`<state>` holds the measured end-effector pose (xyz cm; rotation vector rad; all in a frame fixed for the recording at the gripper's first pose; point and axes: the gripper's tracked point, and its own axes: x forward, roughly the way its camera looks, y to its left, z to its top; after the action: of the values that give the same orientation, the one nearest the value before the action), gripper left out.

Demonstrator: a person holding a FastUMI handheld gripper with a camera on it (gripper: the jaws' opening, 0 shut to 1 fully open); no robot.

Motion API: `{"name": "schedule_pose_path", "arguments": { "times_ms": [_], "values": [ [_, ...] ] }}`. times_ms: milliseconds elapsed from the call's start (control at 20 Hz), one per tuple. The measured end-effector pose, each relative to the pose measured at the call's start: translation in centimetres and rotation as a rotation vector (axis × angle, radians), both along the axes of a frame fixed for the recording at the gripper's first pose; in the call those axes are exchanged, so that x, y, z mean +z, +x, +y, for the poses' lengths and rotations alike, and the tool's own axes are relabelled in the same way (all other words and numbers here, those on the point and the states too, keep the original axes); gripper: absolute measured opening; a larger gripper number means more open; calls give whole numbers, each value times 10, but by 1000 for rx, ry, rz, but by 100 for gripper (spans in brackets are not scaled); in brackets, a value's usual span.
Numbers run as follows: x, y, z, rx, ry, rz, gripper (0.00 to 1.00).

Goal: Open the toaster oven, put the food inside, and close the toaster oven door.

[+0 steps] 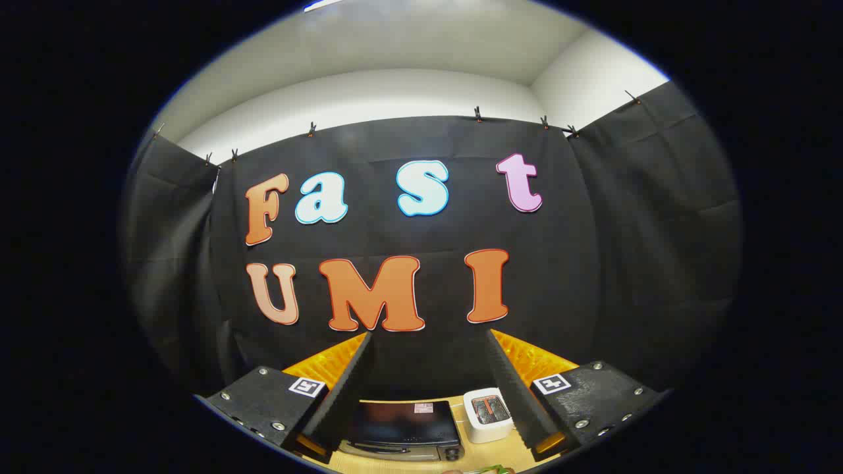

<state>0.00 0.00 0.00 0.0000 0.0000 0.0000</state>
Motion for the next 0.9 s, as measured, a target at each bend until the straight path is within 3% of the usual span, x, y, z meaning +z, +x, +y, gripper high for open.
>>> {"name": "schedule_pose_path", "arguments": {
  "times_ms": [900],
  "values": [
    [3, -37, 19, -33, 6, 47, 99]
  ]
}}
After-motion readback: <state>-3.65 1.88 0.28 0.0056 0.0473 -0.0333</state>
